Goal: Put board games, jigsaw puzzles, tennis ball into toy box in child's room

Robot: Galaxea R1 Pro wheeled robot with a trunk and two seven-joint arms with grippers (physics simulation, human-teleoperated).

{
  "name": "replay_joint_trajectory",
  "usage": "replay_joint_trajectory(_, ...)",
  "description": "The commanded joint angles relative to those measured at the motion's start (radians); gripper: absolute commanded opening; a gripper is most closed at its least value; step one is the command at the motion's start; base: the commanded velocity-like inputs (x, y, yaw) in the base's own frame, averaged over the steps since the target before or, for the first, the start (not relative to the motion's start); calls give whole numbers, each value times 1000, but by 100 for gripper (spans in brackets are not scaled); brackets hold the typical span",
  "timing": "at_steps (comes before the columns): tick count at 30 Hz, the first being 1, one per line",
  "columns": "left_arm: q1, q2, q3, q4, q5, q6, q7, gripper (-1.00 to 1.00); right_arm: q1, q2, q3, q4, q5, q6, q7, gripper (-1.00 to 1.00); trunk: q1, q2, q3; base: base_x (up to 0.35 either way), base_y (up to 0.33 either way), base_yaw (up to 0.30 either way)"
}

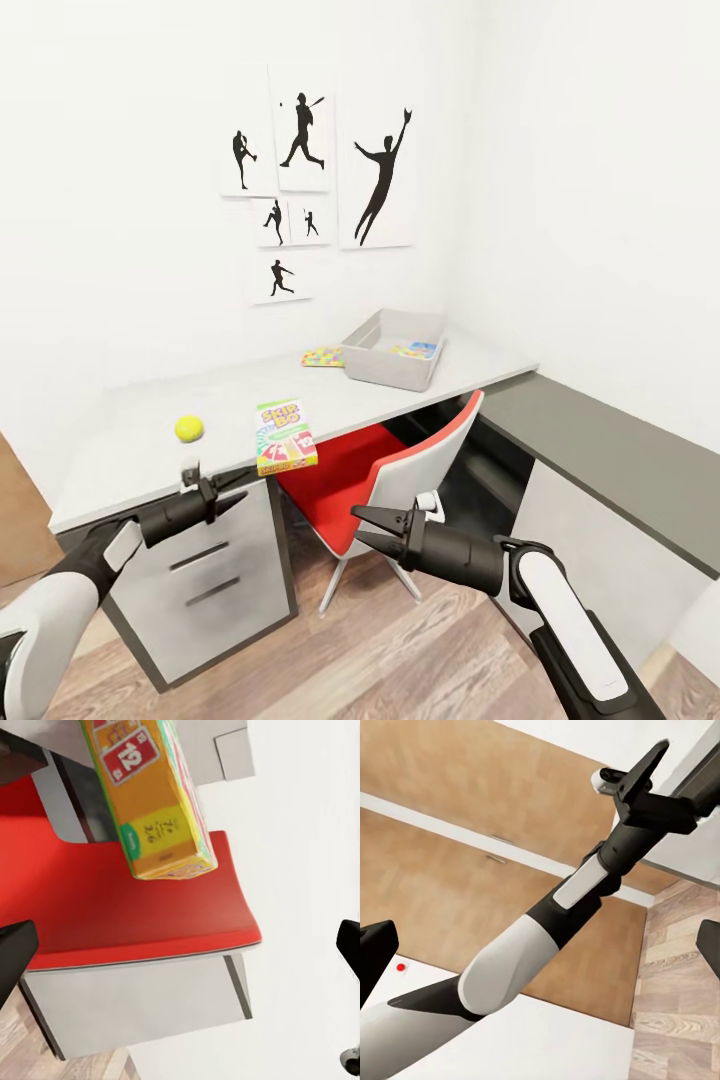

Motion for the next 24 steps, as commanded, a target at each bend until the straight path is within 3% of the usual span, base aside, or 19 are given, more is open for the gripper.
replay_joint_trajectory(1, 0, 1, 4, 0, 5, 8, -1, 100, -1, -1, 1, 0, 10, 1, 10, 100, 0, 0, -1, 65, 0, 0)
replay_joint_trajectory(7, 1, 2, 25, 0, 4, 8, -2, 100, -1, 0, 1, 1, 9, 1, 10, 100, 0, 0, -1, 81, 0, 0)
replay_joint_trajectory(24, 1, 1, 29, 0, 3, 6, -1, 100, -1, 1, 1, 3, 8, 1, 10, 100, 0, 0, -1, 31, -36, 7)
